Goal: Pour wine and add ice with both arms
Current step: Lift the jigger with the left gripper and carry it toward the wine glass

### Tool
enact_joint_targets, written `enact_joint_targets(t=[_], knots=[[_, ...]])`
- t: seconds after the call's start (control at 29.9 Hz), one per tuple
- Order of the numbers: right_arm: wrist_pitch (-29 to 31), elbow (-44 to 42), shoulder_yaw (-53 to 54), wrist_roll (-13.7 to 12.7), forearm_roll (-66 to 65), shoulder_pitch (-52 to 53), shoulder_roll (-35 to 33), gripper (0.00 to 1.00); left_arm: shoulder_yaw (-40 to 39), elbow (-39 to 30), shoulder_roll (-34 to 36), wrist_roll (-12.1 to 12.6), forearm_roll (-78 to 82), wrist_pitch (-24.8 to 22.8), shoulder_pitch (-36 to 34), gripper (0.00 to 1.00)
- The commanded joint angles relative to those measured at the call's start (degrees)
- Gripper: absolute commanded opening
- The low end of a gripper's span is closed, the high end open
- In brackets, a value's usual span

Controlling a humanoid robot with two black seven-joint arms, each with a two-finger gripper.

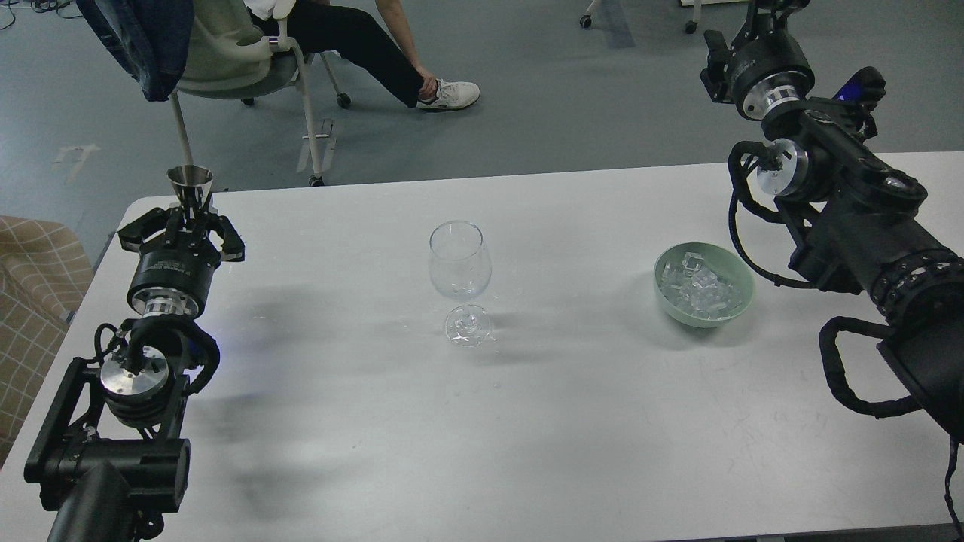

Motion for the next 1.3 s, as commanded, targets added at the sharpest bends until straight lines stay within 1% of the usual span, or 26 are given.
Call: enact_joint_targets(t=[0.0,0.03,0.07,0.1,0.17,0.3,0.5,0.67,0.77,1.07,1.27], knots=[[0.00,0.01,0.00,0.00,0.00,-0.02,-0.03,1.00,0.05,-5.37,0.12,0.46,-0.17,3.44,-0.61,0.12],[0.00,0.01,0.00,0.00,0.00,-0.02,-0.03,1.00,-0.04,-7.39,-0.06,1.25,-0.35,5.11,-0.87,0.11],[0.00,0.01,0.00,0.00,0.00,-0.02,-0.03,1.00,0.05,-8.28,-0.23,1.60,-0.35,5.74,-0.96,0.12],[0.00,0.01,0.00,0.00,0.00,-0.02,-0.03,1.00,0.05,-10.03,-0.41,2.56,-0.35,6.79,-0.96,0.11],[0.00,0.01,0.00,0.00,0.00,-0.10,-0.03,1.00,0.23,-11.79,-0.50,3.27,-0.35,7.50,-0.96,0.11],[0.00,0.01,0.00,0.00,0.00,-0.10,-0.46,1.00,1.80,-18.20,-0.76,4.59,-0.27,10.31,0.09,0.11],[0.00,0.10,0.00,0.00,0.00,-0.63,-0.47,1.00,7.34,-24.10,-1.11,4.51,-0.18,13.65,0.35,0.11],[0.00,0.10,0.00,0.00,0.00,-0.72,-0.47,1.00,11.29,-26.21,-3.83,3.98,0.70,17.43,0.09,0.12],[0.00,0.10,0.00,0.00,0.00,-0.98,-0.47,1.00,14.01,-28.15,-4.45,3.89,0.96,17.79,0.44,0.11],[0.00,0.10,0.09,0.00,0.00,-1.25,-0.47,1.00,19.91,-28.15,-5.68,4.42,9.48,17.44,0.18,0.11],[0.00,0.10,0.18,0.00,0.00,-1.25,-0.47,1.00,21.49,-27.62,-5.16,4.51,14.75,16.04,0.44,0.11]])
